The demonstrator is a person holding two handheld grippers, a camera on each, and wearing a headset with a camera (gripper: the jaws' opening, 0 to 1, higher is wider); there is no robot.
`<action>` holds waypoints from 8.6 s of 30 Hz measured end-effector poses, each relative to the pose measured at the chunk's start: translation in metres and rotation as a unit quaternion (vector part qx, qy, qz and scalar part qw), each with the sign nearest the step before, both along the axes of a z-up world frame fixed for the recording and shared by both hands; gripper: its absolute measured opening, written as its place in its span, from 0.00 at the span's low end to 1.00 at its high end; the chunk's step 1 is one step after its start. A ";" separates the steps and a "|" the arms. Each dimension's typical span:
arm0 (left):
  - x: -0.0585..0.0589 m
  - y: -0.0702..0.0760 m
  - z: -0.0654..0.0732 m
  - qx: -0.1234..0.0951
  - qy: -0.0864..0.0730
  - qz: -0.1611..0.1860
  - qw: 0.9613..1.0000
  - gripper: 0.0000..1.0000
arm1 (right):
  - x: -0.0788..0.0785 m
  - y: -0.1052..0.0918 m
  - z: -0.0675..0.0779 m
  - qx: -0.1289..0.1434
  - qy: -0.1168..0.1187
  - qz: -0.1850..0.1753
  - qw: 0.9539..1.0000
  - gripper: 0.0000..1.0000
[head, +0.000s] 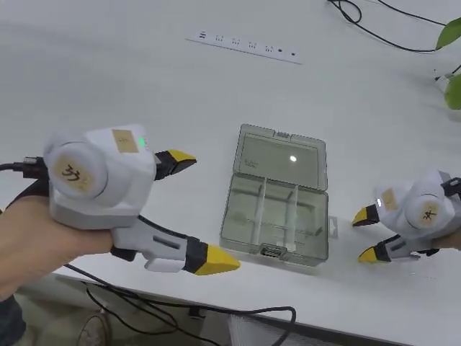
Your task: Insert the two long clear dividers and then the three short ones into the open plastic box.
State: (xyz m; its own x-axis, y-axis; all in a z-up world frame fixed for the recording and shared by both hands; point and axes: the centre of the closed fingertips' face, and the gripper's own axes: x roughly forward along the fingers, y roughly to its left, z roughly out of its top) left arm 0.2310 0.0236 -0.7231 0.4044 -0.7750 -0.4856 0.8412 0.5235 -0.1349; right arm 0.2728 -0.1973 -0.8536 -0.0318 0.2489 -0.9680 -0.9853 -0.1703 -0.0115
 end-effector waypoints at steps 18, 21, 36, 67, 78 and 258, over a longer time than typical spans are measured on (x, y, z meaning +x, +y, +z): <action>0.001 0.001 0.000 0.004 -0.002 -0.003 1.000 0.98 | 0.001 0.000 0.000 0.006 -0.007 -0.011 1.000 0.33; 0.001 0.001 0.001 0.002 -0.003 -0.003 1.000 0.98 | 0.002 -0.001 0.004 0.009 -0.011 -0.016 1.000 0.33; 0.008 -0.002 0.007 0.001 -0.005 -0.008 1.000 0.96 | 0.007 0.014 0.062 0.050 -0.064 -0.041 0.996 0.33; 0.020 -0.065 0.054 -0.174 0.152 0.042 0.972 0.62 | -0.027 0.090 0.166 0.117 -0.169 -0.042 0.978 0.33; 0.011 -0.086 0.061 -0.223 0.224 0.040 0.948 0.42 | -0.036 0.106 0.179 0.125 -0.181 -0.039 0.975 0.33; -0.008 -0.021 -0.004 -0.054 -0.012 -0.067 0.996 0.88 | -0.008 0.182 0.149 0.227 0.068 -0.090 0.967 0.03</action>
State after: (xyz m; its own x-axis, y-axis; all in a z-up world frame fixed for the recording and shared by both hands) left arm 0.2234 0.0026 -0.7269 0.3046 -0.8698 -0.3880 0.9059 0.3905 -0.1641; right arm 0.2650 -0.0148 -0.7042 -0.0680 0.6602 -0.7480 -0.9962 -0.0038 0.0872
